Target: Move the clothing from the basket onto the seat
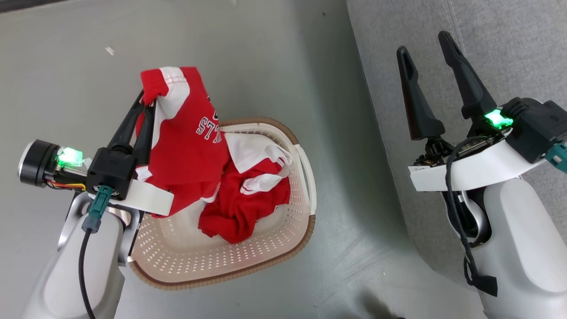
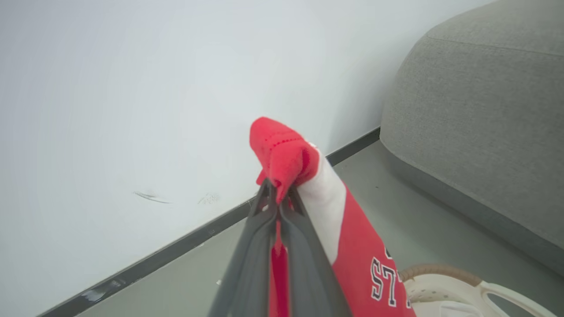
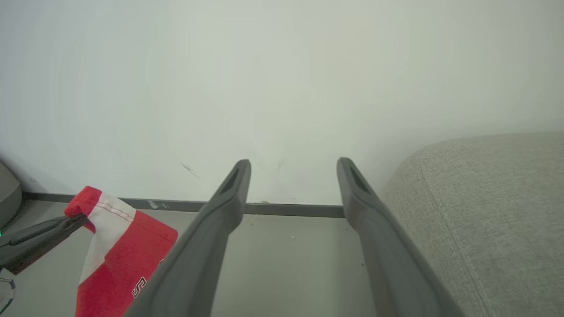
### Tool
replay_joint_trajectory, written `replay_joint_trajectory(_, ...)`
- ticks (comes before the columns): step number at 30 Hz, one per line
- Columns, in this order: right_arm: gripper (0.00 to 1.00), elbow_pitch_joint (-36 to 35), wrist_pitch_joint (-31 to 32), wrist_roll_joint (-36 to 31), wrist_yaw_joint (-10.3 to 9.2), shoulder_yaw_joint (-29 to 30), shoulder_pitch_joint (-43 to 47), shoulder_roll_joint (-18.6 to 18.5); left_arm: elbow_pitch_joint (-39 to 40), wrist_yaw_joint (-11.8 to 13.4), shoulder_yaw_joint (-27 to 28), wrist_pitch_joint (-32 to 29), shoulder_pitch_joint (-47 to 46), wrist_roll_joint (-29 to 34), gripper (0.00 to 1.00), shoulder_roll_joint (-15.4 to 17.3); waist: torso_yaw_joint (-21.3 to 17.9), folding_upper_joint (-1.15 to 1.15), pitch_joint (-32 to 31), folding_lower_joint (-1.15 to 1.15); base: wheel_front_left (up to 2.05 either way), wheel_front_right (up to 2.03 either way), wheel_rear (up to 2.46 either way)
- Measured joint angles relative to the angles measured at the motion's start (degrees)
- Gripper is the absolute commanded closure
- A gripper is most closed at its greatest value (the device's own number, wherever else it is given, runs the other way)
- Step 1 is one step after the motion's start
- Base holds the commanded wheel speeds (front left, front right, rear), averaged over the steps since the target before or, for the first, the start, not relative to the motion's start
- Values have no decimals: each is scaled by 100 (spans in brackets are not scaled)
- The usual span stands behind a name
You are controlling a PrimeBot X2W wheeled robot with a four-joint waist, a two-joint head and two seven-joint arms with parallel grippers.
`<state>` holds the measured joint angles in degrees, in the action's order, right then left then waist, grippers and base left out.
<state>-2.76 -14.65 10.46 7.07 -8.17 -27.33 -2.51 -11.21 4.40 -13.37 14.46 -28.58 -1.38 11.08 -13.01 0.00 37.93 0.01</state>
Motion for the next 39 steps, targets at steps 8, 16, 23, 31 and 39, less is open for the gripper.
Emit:
replay_joint_trajectory(8, 0, 188, -2, -272, 0, -4, 8, -8, 586, -57, 24, 1, 157, -90, 100, 32, 251, 0, -459, 0, 0, 0, 0)
replay_joint_trajectory(16, 0, 364, -3, -339, 0, -20, 132, -18, 864, -207, 25, 1, 218, -155, 100, 223, 471, 0, -987, 0, 0, 0, 0)
replay_joint_trajectory(23, 0, 535, -3, -354, 0, -132, 392, -34, 1065, -325, 42, 10, 219, -153, 100, 396, 628, 0, -1478, 0, 0, 0, 0)
replay_joint_trajectory(31, 0, 706, -3, -300, 0, -684, 656, -148, 1078, -569, -52, 24, 185, -152, 100, 544, 765, 0, -2052, -1, 0, 0, 0)
replay_joint_trajectory(39, 0, 882, -3, -285, 1, -1215, 808, -426, 1068, -850, -426, 24, 29, -153, 100, 480, 856, 0, -2589, 0, 0, 0, 0)
